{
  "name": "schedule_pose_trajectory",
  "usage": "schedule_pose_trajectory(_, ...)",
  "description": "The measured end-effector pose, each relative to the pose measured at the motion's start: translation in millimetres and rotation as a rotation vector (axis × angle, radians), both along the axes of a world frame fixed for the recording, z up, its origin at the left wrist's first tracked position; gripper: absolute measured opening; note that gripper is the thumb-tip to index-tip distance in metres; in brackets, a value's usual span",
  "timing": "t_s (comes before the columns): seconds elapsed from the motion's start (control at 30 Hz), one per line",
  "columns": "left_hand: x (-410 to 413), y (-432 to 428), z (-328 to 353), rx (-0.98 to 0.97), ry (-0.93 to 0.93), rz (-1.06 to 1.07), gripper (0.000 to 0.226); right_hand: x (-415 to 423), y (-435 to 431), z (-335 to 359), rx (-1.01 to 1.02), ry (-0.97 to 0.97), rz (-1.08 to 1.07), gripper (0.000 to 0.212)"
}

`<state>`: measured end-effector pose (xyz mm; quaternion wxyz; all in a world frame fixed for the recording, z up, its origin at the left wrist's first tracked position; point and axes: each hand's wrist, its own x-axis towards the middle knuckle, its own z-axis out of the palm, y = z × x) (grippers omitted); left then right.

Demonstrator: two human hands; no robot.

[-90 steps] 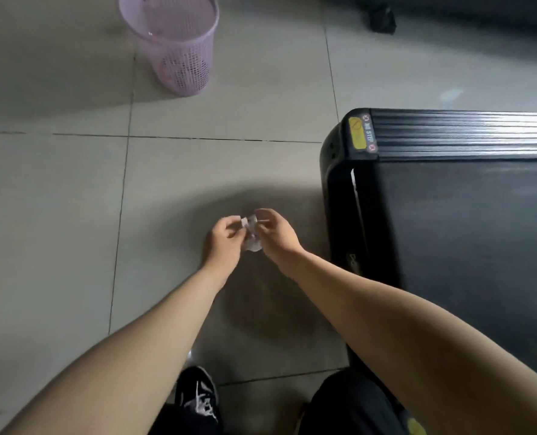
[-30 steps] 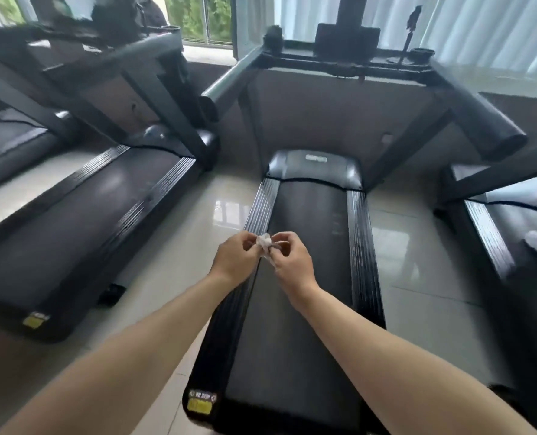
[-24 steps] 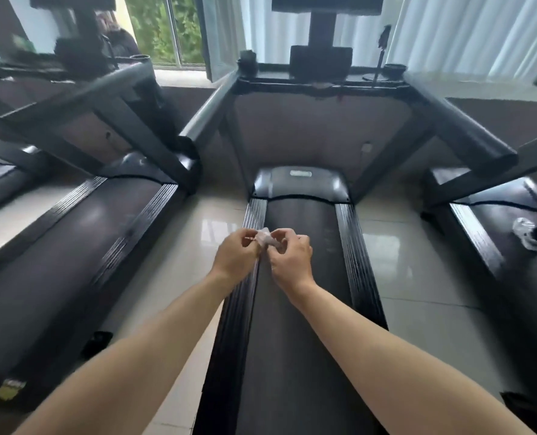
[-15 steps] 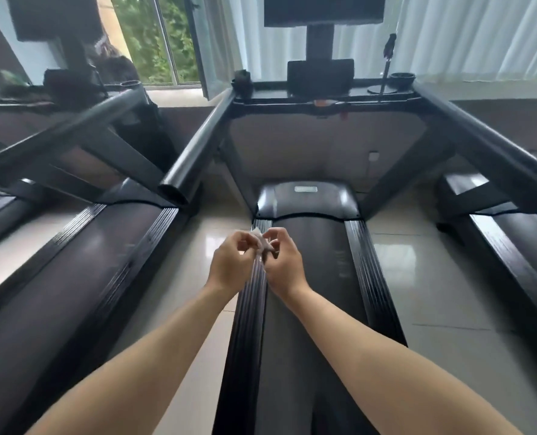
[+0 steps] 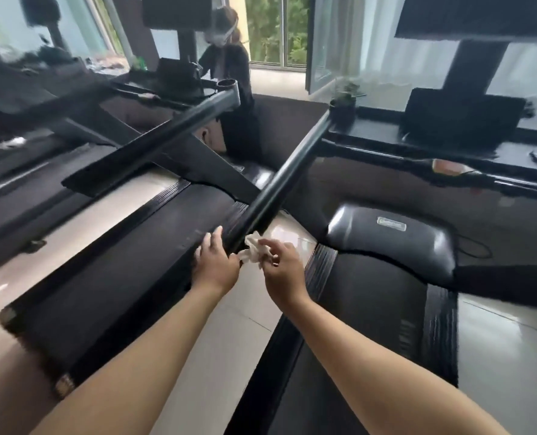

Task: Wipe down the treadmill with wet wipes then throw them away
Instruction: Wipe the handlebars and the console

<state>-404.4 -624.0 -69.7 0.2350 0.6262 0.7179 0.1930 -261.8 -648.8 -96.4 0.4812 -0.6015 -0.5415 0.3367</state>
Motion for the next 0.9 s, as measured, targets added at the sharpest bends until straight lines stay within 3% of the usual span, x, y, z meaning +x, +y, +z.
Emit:
schedule_pose_trajectory(0.1, -12, -3, -2, -0.074, 0.021, -0.049, 0.065, -16, 16, 19, -0.042, -0.087, 0.120, 0.037)
schedule_pose_trajectory(0.17, -18, -3, 6, -0.101, -0.053, 0.003, 0.058, -26, 25, 24, 0.013, -0.282, 0.264, 0.035)
schedule_pose_trajectory(0.27, -24, -1, 17, -0.136, -0.200, 0.120, 0.038, -35, 29, 20, 0.090, -0.445, 0.455, 0.006)
schedule_pose_trajectory(0.33, -31, 7, 13, -0.114, -0.226, 0.150, 0.041, -41, 41, 15, 0.104, -0.455, 0.476, 0.015)
schedule_pose_trajectory(0.4, -34, 17, 7, -0.095, -0.228, 0.158, 0.040, -40, 50, 5, 0.198, -0.698, 0.536, 0.017)
schedule_pose_trajectory(0.5, -34, 25, -3, -0.123, -0.218, 0.156, 0.036, -32, 75, 2, 0.209, -0.894, 0.550, 0.038)
schedule_pose_trajectory(0.73, -40, 28, -13, -0.104, -0.316, 0.249, 0.037, -38, 133, 28, -0.118, -0.814, 0.286, 0.023)
schedule_pose_trajectory(0.9, -47, 29, -10, -0.066, -0.512, 0.409, 0.031, -62, 72, 19, 0.042, -0.802, 0.470, 0.031)
